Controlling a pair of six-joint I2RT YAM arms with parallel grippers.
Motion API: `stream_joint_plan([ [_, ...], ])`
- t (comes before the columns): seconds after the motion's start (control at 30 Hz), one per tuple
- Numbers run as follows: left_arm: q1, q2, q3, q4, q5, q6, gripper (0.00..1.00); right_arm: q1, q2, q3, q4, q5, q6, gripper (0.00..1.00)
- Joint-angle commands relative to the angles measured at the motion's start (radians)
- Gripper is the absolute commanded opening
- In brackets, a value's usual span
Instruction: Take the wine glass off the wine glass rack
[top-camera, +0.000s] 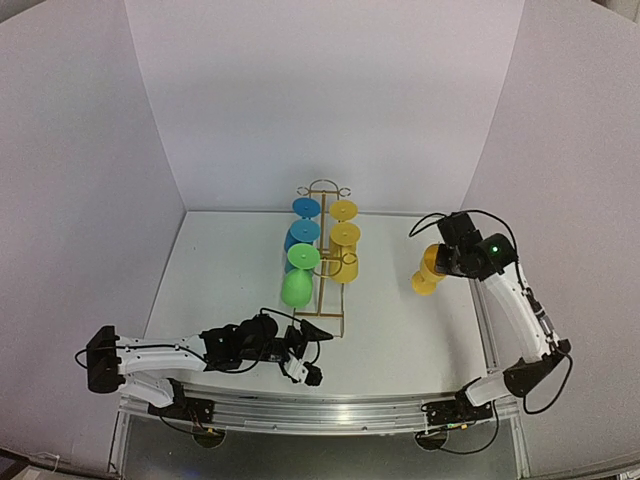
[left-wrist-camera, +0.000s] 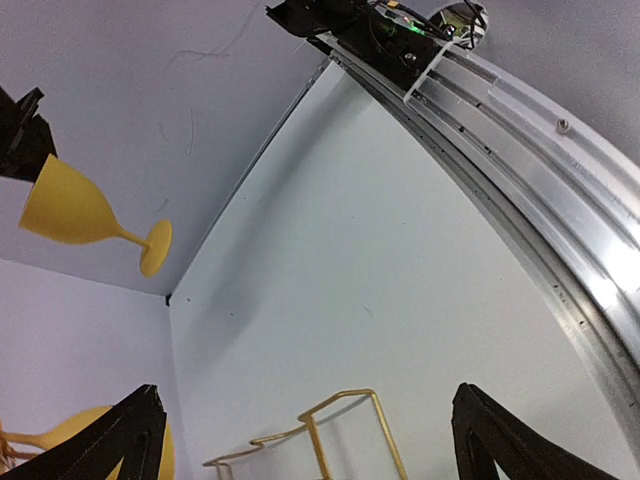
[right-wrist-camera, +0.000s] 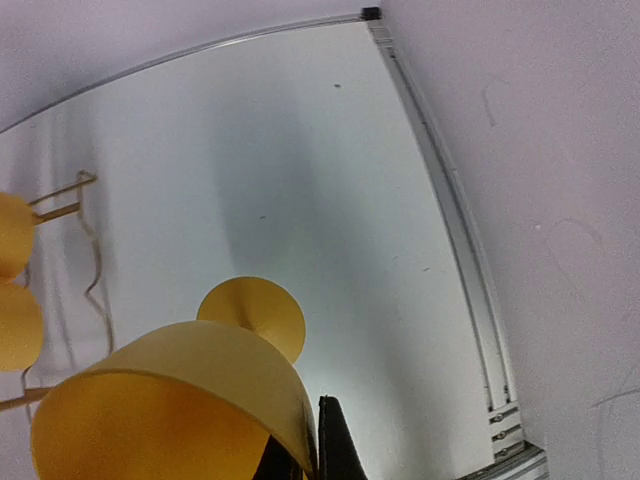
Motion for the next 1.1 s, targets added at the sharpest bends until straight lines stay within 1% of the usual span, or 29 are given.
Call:
stream_joint_plan([
  [0.0, -0.004, -0.065, 0.021, -0.092, -0.016, -0.224, 1.00, -0.145, 0.091, -0.029, 0.158, 0.069, -0.171, 0.00],
  [0.13, -0.003, -0.085, 0.005, -0.094, -0.035, -0.272, 0.99, -0.217, 0.211, -0.033, 0.283, 0.017, -0.211, 0.00],
  [0.27, 0.005, -0.095, -0.008, -0.081, -0.052, -0.278, 0.99, -0.277, 0.336, 0.018, 0.325, -0.025, -0.219, 0.00],
  [0.4, 0.030, -0.108, -0.018, -0.069, -0.056, -0.300, 0.99, -0.341, 0.427, 0.051, 0.370, -0.073, -0.210, 0.00],
  [0.57, 0.063, -0.120, -0.027, -0.068, -0.057, -0.319, 0.99, -0.351, 0.499, 0.072, 0.401, -0.099, -0.234, 0.00],
  [0.73, 0.095, -0.128, -0.037, -0.065, -0.054, -0.317, 0.99, -0.351, 0.530, 0.045, 0.438, -0.119, -0.215, 0.00],
  [0.9, 0.113, -0.138, -0.041, -0.065, -0.055, -0.309, 0.99, -0.351, 0.553, 0.044, 0.441, -0.127, -0.217, 0.00],
  [0.93, 0.115, -0.140, -0.043, -0.065, -0.055, -0.308, 0.99, -0.351, 0.555, 0.048, 0.441, -0.128, -0.220, 0.03],
  [1.0, 0.118, -0.142, -0.046, -0.065, -0.056, -0.308, 0.99, -0.351, 0.558, 0.058, 0.441, -0.133, -0.228, 0.13],
  [1.07, 0.122, -0.144, -0.051, -0.066, -0.055, -0.310, 0.99, -0.351, 0.556, 0.066, 0.441, -0.137, -0.233, 0.20],
])
